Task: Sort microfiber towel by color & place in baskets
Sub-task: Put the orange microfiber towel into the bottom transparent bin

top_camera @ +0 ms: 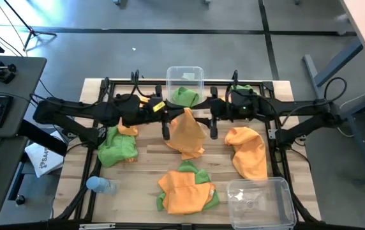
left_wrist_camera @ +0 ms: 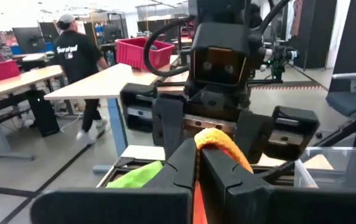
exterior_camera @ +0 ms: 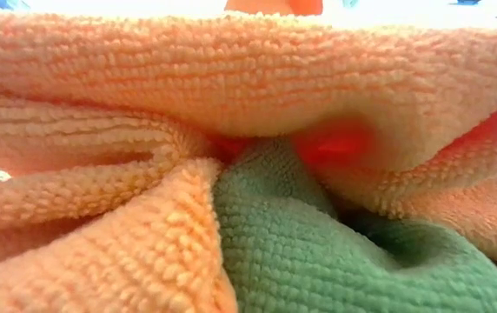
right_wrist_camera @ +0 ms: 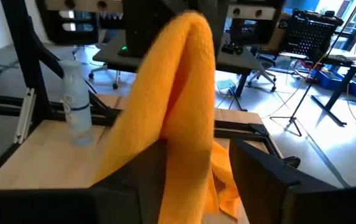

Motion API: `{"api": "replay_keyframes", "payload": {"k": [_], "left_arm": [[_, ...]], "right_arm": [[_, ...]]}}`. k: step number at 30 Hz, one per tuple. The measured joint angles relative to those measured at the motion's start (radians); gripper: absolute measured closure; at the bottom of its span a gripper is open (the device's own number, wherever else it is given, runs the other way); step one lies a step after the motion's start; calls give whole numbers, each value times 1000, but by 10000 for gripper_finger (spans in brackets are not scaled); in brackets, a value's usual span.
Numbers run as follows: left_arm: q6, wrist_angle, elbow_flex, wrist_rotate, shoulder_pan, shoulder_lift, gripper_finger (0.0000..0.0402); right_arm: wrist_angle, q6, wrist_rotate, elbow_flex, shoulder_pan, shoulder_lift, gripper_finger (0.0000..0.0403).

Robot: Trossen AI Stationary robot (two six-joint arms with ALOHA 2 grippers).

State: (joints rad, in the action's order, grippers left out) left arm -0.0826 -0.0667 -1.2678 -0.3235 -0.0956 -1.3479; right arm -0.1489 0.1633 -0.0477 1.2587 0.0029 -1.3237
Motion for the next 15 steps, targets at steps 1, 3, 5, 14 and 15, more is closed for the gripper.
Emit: {"api": "replay_keyframes", "payload": {"k": [1,3,5,14,15], "left_arm": [[0,-15,0,0,0,-8,401],[0,-24,0,0,0,-17,401],[0,-45,0,0,0,-28,401],[4,-53,0,22,0,-57,401],[9,-57,0,30,0,-59,401]], "right_arm": [[0,1,3,6,0,-10,224],[-1,2,30,12,0,-26,219],[1,2,79,18,-1,-42,217],[139,51,156,18,0,-96,218],[150,58,156,18,0,-97,222]]}}
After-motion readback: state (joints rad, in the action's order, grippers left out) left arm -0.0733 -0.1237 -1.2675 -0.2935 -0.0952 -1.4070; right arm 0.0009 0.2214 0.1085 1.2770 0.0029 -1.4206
